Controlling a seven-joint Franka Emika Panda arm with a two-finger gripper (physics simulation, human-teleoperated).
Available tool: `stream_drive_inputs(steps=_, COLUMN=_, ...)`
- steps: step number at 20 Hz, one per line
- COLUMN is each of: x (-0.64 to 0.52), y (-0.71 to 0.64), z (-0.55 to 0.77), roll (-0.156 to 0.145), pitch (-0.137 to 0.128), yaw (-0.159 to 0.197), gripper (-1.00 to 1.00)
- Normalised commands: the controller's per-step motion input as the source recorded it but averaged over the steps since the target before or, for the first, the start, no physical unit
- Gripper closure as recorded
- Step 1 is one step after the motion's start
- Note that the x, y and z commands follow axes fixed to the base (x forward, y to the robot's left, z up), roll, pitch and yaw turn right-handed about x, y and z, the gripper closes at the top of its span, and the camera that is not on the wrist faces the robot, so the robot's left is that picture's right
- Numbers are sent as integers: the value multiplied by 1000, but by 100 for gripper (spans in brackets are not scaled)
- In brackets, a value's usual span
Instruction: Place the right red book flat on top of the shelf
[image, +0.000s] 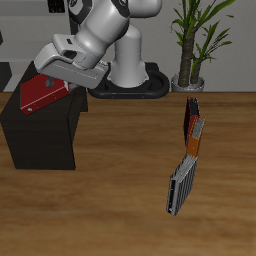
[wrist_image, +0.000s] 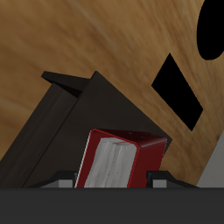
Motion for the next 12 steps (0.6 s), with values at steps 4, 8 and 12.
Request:
stream_drive_inputs(steps=4, x=38, y=327, z=-34, roll=99, pitch=24, yaw=-7, gripper=-100)
stream_drive_inputs(steps=8, x=23, y=276, z=11, roll=76, pitch=9, yaw=-8, gripper=-100)
stream_drive_inputs(steps=12, x=-30, y=336, z=64, roll=103, pitch=1, yaw=-17, gripper=-100)
